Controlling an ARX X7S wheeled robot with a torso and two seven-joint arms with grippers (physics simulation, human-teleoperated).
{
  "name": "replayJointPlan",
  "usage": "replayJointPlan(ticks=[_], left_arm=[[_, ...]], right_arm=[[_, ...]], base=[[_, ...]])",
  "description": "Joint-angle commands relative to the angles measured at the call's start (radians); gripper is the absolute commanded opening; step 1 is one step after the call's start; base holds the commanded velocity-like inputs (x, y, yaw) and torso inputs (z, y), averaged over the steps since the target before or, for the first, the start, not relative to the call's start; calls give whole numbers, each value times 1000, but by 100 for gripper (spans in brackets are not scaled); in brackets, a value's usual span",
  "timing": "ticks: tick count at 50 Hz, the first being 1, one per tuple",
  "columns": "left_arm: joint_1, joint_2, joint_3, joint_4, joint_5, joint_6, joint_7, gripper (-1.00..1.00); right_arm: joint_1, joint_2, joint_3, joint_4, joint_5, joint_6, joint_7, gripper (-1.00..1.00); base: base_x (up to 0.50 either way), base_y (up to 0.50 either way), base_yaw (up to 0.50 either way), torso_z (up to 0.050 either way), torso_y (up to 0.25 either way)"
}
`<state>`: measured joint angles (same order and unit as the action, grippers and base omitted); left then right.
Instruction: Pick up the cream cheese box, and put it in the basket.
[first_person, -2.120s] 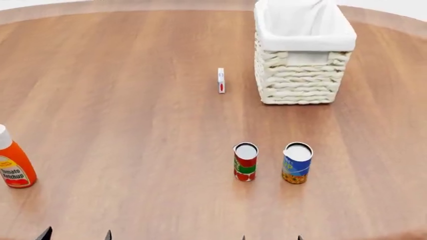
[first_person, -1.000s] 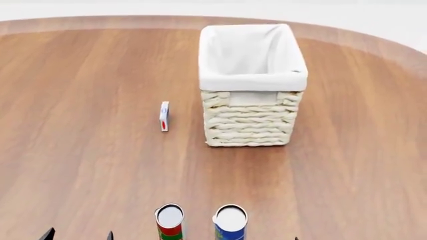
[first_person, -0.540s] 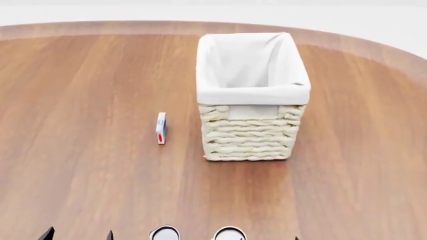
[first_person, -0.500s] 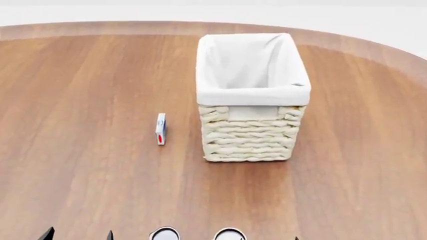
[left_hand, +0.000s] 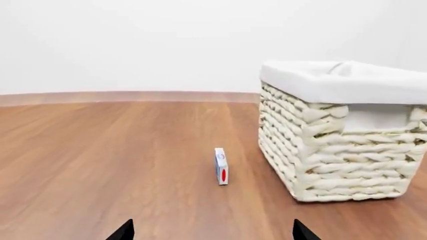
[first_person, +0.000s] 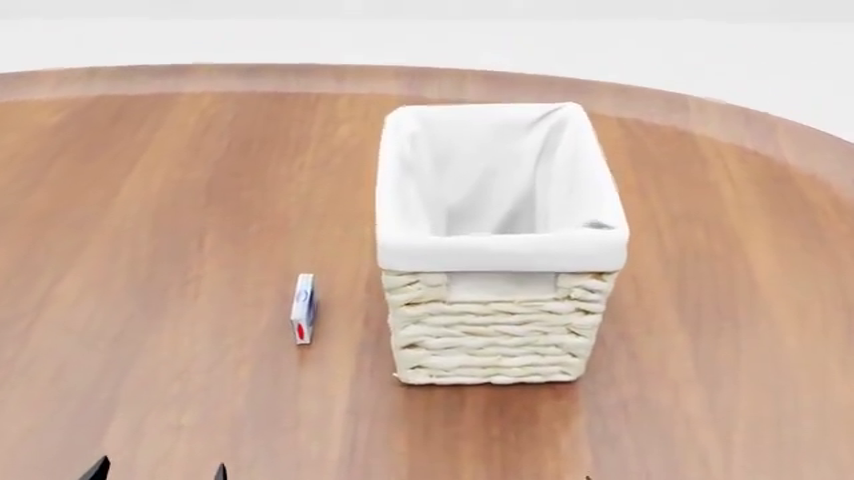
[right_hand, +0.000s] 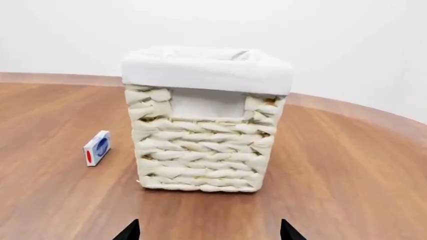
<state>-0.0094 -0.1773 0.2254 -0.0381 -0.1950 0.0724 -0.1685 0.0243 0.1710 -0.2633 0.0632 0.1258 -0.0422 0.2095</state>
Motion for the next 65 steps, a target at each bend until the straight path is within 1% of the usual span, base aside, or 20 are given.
replayJointPlan(ticks=[1,27,47,49,51,54,57,59,65], left_arm=[[-4,-4,5,-8,-6,6,-4,100],[-6,-13,9,7,-22,-1,-27,100],[-3,-21,17,20,-33,6,-35,100],[-3,-21,19,17,-32,9,-36,100],[-4,-21,21,13,-30,8,-38,100],[-2,-23,21,15,-33,12,-37,100],[-8,-21,24,2,-39,14,-33,100],[-10,-24,25,1,-84,0,1,100],[-9,-25,23,5,-82,0,-12,100]], right_arm=[[4,4,-9,7,4,-4,3,100],[4,17,-26,-8,5,5,22,100],[10,22,-37,-4,19,3,24,100],[16,18,-32,-5,29,44,34,100],[15,20,-38,4,25,17,27,100],[16,20,-36,3,28,22,32,100],[18,18,-35,7,30,21,36,100],[14,21,-38,2,32,22,34,100],[23,19,-44,23,32,19,33,100]], base=[[406,-129,0,0,0],[323,-115,0,0,1],[69,-30,0,0,0],[0,0,0,0,0],[0,0,0,0,0],[0,0,0,0,0],[0,0,0,0,0],[0,0,0,0,0],[0,0,0,0,0]])
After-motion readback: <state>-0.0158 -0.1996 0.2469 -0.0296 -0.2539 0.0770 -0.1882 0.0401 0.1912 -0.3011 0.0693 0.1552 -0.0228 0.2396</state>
